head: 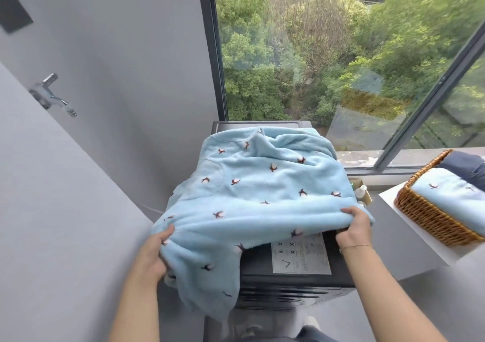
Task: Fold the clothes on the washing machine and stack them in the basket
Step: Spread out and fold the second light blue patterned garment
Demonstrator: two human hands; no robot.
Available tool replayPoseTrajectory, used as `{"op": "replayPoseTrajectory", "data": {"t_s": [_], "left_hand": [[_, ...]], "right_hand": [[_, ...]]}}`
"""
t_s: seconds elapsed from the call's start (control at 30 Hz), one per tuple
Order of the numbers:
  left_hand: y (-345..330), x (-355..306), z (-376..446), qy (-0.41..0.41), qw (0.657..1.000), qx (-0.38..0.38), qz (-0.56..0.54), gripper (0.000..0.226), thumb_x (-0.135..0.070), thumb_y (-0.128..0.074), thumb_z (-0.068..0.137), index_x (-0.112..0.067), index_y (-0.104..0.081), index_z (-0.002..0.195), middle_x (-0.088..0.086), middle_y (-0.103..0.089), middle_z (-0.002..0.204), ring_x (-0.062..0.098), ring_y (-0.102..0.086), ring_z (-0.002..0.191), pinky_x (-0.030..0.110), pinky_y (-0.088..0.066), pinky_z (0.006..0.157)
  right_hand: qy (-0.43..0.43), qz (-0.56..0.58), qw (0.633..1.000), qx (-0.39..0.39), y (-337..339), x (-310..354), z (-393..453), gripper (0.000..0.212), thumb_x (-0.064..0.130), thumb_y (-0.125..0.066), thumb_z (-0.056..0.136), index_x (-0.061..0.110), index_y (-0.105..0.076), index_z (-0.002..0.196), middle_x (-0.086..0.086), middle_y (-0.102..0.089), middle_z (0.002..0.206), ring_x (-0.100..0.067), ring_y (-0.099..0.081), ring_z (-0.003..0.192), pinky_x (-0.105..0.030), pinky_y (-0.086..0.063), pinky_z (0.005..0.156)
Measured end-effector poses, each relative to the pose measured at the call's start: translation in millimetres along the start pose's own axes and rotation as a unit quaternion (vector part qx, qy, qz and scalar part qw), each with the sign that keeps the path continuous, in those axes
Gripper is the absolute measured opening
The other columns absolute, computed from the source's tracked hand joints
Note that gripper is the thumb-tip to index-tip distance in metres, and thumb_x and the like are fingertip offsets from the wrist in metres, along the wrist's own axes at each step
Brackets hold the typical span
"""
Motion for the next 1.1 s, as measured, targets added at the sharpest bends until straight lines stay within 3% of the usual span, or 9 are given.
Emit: {"op": "replayPoseTrajectory", "data": {"t_s": [0.13,0.3,0.37,0.47,0.63,0.73,0.83,0.93,1.1], "left_hand": [[1,-3,-8,-0.025,0.997,-0.001,-0.077,0.018,-0.024,-0.057,0.093,-0.010,-0.066,0.100,0.007,-0.073,0.070,0.020,-0.070,0.059,0.035,-0.054,0.068],[23,53,-14,0.084,0.995,-0.045,0.018,0.040,-0.027,-0.068,0.087,-0.002,-0.064,0.118,0.018,-0.073,0.079,0.032,-0.066,0.087,0.042,-0.051,0.076],[24,66,-22,0.126,0.988,-0.038,0.075,0.044,-0.033,-0.069,0.086,-0.001,-0.065,0.115,0.021,-0.073,0.083,0.033,-0.065,0.091,0.043,-0.051,0.076],[12,60,-27,0.138,0.982,0.007,0.130,0.042,-0.034,-0.069,0.084,-0.001,-0.068,0.109,0.024,-0.072,0.092,0.036,-0.067,0.090,0.046,-0.052,0.081],[-27,13,-23,0.022,0.997,0.062,0.037,0.046,-0.040,-0.064,0.088,-0.009,-0.063,0.122,0.019,-0.068,0.117,0.034,-0.065,0.109,0.047,-0.045,0.100],[-43,7,-27,0.000,0.994,0.101,-0.031,0.050,-0.045,-0.053,0.093,-0.007,-0.062,0.124,0.023,-0.064,0.122,0.035,-0.063,0.112,0.048,-0.043,0.102],[-52,4,-30,-0.015,0.990,0.119,-0.073,0.047,-0.042,-0.043,0.098,-0.010,-0.077,0.096,0.022,-0.070,0.105,0.034,-0.071,0.091,0.044,-0.058,0.077],[-66,-10,-19,-0.046,0.985,0.126,-0.109,0.057,-0.037,-0.036,0.102,-0.006,-0.079,0.080,0.018,-0.073,0.087,0.026,-0.073,0.075,0.033,-0.059,0.058],[-102,-52,5,-0.116,0.964,0.129,-0.204,0.058,-0.036,-0.045,0.094,-0.011,-0.070,0.048,-0.002,-0.061,0.049,0.006,-0.058,0.041,0.014,-0.048,0.042]], "right_hand": [[-0.069,0.072,0.995,-0.010,28,-18,5,0.018,0.004,-0.052,0.064,0.019,-0.050,0.074,0.005,-0.060,0.066,-0.017,-0.055,0.057,-0.022,-0.044,0.057],[-0.066,0.097,0.991,-0.059,57,-30,-10,0.045,0.003,-0.066,0.056,0.020,-0.056,0.097,0.003,-0.066,0.082,-0.015,-0.063,0.062,-0.022,-0.042,0.053],[-0.038,0.108,0.989,-0.092,60,-34,-18,0.028,0.003,-0.064,0.073,0.015,-0.054,0.096,0.002,-0.064,0.077,-0.013,-0.059,0.058,-0.020,-0.043,0.043],[-0.009,0.055,0.997,-0.062,50,-48,-33,0.015,0.010,-0.067,0.084,0.016,-0.058,0.095,-0.001,-0.065,0.090,-0.016,-0.063,0.076,-0.034,-0.054,0.065],[0.080,-0.048,0.996,-0.003,27,-22,-36,0.039,0.008,-0.070,0.082,0.014,-0.057,0.118,-0.006,-0.065,0.117,-0.023,-0.064,0.100,-0.042,-0.053,0.087],[-0.059,-0.042,0.995,0.073,6,-40,-37,0.021,0.021,-0.063,0.087,0.009,-0.062,0.105,-0.012,-0.071,0.101,-0.028,-0.064,0.094,-0.043,-0.052,0.083],[-0.137,-0.058,0.984,0.095,1,-55,-38,0.031,0.030,-0.051,0.093,0.003,-0.061,0.105,-0.015,-0.074,0.087,-0.033,-0.062,0.096,-0.045,-0.048,0.087],[-0.088,-0.054,0.990,0.099,-13,-45,-19,0.025,0.027,-0.042,0.100,0.006,-0.052,0.111,-0.006,-0.071,0.063,-0.024,-0.057,0.081,-0.037,-0.047,0.070],[-0.031,-0.113,0.988,0.102,-57,-31,5,0.056,0.050,-0.056,0.090,0.001,-0.058,0.118,-0.013,-0.067,0.105,-0.025,-0.063,0.098,-0.039,-0.050,0.089]]}}
Point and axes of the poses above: each hand's wrist, its own z-axis towards the middle knuckle, its own y-axis out of the back of the hand, x = y × z, the point moved 9 cm from there along z, towards the middle knuckle
